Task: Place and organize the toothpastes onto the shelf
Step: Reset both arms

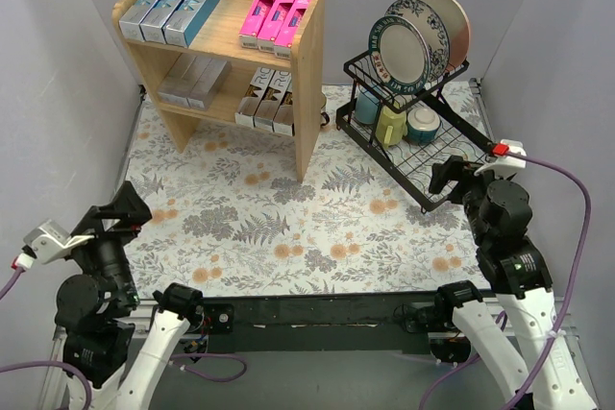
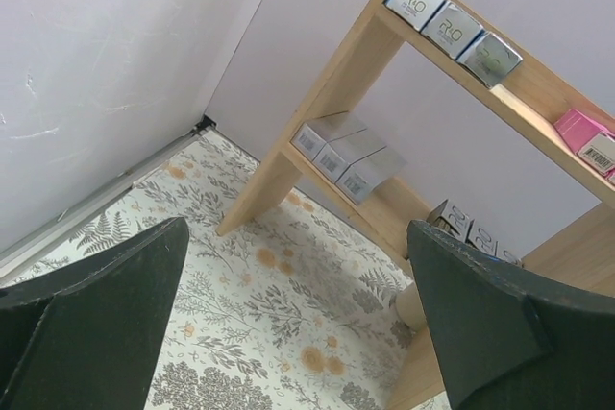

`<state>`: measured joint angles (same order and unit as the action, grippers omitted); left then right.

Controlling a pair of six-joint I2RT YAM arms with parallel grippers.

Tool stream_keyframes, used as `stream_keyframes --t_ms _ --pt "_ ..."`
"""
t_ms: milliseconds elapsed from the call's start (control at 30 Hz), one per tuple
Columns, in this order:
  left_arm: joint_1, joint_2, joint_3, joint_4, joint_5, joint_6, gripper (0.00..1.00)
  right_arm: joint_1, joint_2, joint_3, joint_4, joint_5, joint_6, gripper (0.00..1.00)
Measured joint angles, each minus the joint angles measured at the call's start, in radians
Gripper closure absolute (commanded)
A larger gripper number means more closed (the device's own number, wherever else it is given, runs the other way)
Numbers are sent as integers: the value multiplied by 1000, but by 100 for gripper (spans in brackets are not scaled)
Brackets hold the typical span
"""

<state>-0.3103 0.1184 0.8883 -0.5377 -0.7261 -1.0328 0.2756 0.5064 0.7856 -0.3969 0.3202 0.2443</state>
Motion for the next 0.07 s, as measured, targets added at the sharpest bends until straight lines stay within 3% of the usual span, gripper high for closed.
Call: stream_keyframes --t_ms 67 --pt "0 -2 5 0 0 4 2 0 -11 0 11 8 -7 8"
